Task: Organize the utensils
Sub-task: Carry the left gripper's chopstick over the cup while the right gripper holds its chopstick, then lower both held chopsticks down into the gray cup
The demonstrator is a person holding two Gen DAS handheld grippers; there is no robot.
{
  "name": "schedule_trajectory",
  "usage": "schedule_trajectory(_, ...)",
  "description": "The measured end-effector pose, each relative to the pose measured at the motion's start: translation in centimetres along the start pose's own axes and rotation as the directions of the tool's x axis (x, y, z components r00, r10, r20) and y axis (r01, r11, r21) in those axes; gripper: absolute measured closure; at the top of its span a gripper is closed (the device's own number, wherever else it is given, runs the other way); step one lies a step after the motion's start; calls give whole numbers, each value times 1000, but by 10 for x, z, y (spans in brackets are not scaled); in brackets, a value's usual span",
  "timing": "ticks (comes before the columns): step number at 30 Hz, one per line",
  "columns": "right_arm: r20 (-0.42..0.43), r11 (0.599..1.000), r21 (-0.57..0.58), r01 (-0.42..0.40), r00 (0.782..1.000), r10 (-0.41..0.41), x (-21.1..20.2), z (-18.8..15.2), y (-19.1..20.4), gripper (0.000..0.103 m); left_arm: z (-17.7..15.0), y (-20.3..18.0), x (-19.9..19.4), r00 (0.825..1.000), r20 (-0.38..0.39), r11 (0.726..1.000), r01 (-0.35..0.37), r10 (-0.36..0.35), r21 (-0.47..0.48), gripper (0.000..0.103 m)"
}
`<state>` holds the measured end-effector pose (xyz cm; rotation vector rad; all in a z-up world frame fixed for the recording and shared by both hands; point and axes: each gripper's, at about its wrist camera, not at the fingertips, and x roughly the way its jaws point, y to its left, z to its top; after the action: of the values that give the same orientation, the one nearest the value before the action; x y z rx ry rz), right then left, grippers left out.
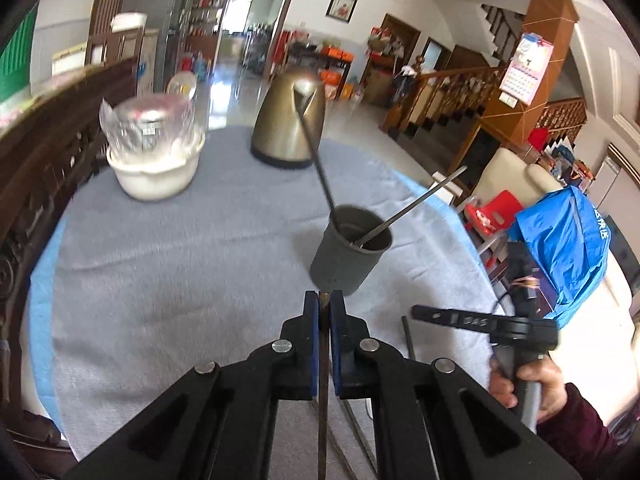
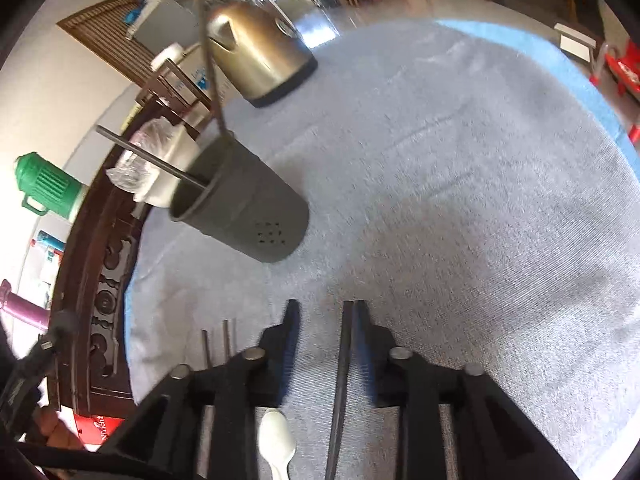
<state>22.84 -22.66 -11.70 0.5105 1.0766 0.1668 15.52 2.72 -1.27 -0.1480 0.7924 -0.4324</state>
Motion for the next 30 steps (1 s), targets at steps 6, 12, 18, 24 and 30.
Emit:
schedule_trajectory(6, -12, 994, -86, 65, 998, -66, 23, -4, 11, 70, 0, -14, -26, 998, 67, 999, -5, 2, 38, 98)
schedule_trajectory(12, -27, 992, -95, 86, 996, -89, 29, -10, 10, 96, 3, -10, -45, 994, 109, 999, -20, 16, 31, 98)
schedule_trajectory(18, 120, 986, -150, 70, 991, -52, -25, -9, 32, 97, 9, -12, -56, 987, 158, 1000, -22, 18, 22, 98)
schedule_trajectory(24, 69, 993, -111, 42, 997, -35, -24, -5, 34, 93, 6, -14, -58, 986, 166, 999, -26, 21, 24, 98)
schedule_trajectory(30, -73, 991, -101, 90, 993, -98, 20, -3, 32, 46, 3, -8, -51, 989, 149, 1000, -26, 25, 11, 98)
